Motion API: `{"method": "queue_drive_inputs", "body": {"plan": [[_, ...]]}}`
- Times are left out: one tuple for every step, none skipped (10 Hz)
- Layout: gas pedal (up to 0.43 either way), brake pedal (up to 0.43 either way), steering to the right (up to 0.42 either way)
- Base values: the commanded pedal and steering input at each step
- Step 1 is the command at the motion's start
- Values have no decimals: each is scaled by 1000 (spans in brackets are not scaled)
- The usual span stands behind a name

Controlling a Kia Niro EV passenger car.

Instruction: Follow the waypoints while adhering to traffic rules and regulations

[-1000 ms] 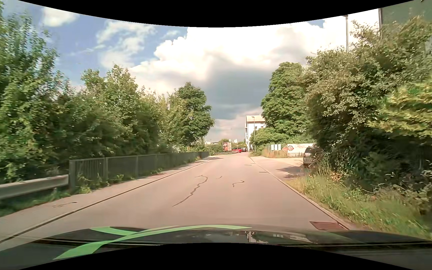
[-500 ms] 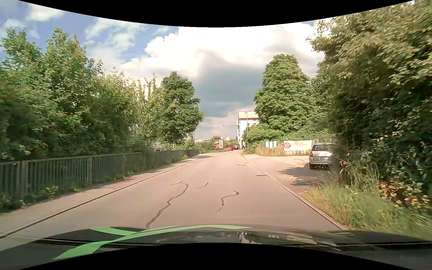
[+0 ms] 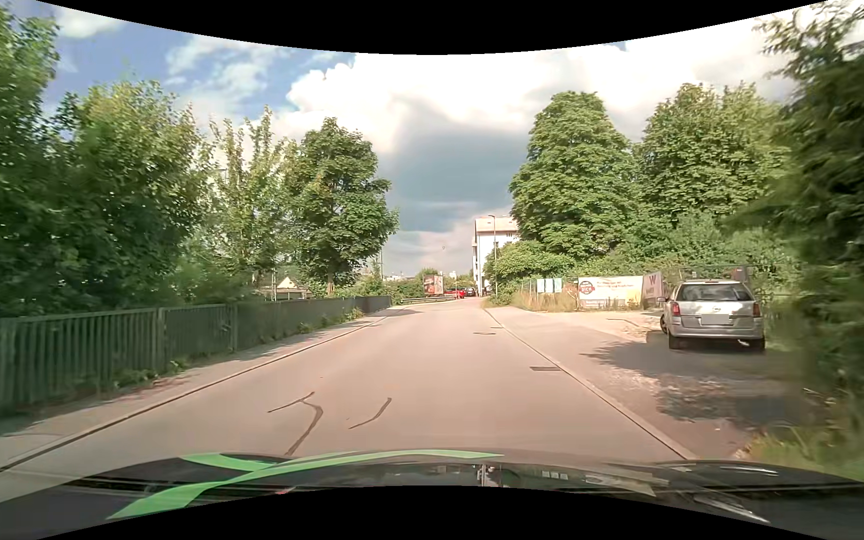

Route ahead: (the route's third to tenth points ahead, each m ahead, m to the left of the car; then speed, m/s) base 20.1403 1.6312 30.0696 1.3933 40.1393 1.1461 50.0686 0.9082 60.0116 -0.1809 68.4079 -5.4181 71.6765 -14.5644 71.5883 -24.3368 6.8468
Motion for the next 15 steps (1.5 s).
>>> {"method": "queue_drive_inputs", "body": {"plan": [[189,0,5],[189,0,5],[189,0,5],[189,0,5],[189,0,3],[189,0,-1],[189,0,-4],[189,0,-5],[189,0,-6],[189,0,-6],[189,0,-6],[189,0,-8],[189,0,-10],[189,0,-11],[189,0,-12]]}}
